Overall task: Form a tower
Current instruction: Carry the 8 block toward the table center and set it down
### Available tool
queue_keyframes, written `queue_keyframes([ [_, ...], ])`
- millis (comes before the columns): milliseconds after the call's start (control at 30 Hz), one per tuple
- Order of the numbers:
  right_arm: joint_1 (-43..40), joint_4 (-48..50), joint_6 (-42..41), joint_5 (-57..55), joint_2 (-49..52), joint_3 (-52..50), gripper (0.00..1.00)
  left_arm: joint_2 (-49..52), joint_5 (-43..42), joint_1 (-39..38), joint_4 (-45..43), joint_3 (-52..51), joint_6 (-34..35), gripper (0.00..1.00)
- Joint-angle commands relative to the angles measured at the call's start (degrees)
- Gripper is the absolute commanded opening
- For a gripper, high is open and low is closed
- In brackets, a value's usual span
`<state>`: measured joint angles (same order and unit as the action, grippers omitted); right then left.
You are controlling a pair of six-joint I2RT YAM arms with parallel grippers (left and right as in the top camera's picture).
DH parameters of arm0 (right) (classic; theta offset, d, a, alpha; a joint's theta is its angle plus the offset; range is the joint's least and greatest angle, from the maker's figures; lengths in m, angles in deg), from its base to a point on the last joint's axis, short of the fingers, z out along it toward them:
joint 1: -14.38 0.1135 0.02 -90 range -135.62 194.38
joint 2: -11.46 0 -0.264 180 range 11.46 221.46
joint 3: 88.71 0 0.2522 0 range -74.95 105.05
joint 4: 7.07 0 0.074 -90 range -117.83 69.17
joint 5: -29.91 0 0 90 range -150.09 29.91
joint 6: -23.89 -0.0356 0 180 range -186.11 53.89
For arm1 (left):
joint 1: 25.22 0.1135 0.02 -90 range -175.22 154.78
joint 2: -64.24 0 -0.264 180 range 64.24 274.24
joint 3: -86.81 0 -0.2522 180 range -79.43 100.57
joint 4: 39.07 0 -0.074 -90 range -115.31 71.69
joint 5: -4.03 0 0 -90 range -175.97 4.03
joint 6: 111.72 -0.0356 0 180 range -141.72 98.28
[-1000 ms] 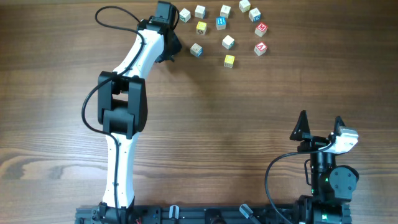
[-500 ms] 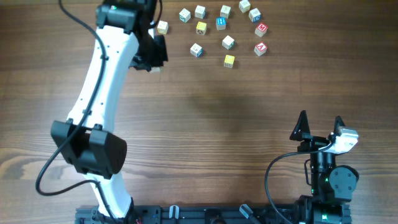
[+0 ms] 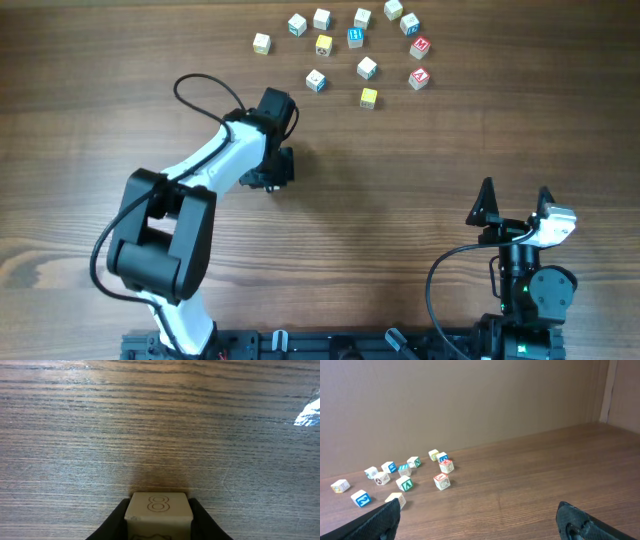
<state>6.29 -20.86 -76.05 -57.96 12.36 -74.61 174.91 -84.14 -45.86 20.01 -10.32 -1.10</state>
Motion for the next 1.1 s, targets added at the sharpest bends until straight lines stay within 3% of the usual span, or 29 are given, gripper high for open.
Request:
queue_keyframes([
  [0,-0.2,0.1,0.8,0.8,-0.3,0.0,1.0,4.8,2.2,1.7,-1.6,-4.4,-1.1,0.04],
  [167,-0.2,0.1,0.8,0.8,-0.3,0.0,0.99,3.5,15.3,1.8,1.7,-4.4,-4.3,0.04],
  [267,-0.2,0.1,0.8,0.8,-0.3,0.0,1.0,3.3,15.8,1.8,4.9,-4.4,-11.5,0.04],
  [400,-0.2,0.1,0.8,0.8,-0.3,0.0,1.0,3.3,15.1,1.8,-0.9,-4.4,-11.6,0.04],
  [533,-0.2,0.1,0.8,0.8,-0.3,0.0,1.0,3.3,10.8,1.8,-3.4,-4.4,-11.7,0.12],
  [567,-0.2,0.1,0.8,0.8,-0.3,0.0,1.0,3.3,10.8,1.8,-3.8,-4.4,-11.7,0.19],
  [633,-0.2,0.1,0.8,0.8,-0.3,0.0,1.0,3.3,10.0,1.8,-4.2,-4.4,-13.0,0.49],
  [800,-0.2,0.1,0.8,0.8,-0.3,0.0,1.0,3.3,8.9,1.8,-4.6,-4.4,-17.3,0.56],
  [900,-0.2,0.1,0.8,0.8,-0.3,0.0,1.0,2.3,9.1,1.8,-4.6,-3.3,-17.7,1.0],
  [1067,-0.2,0.1,0.8,0.8,-0.3,0.0,1.0,-6.5,9.1,1.8,-1.5,6.6,-17.7,1.0],
])
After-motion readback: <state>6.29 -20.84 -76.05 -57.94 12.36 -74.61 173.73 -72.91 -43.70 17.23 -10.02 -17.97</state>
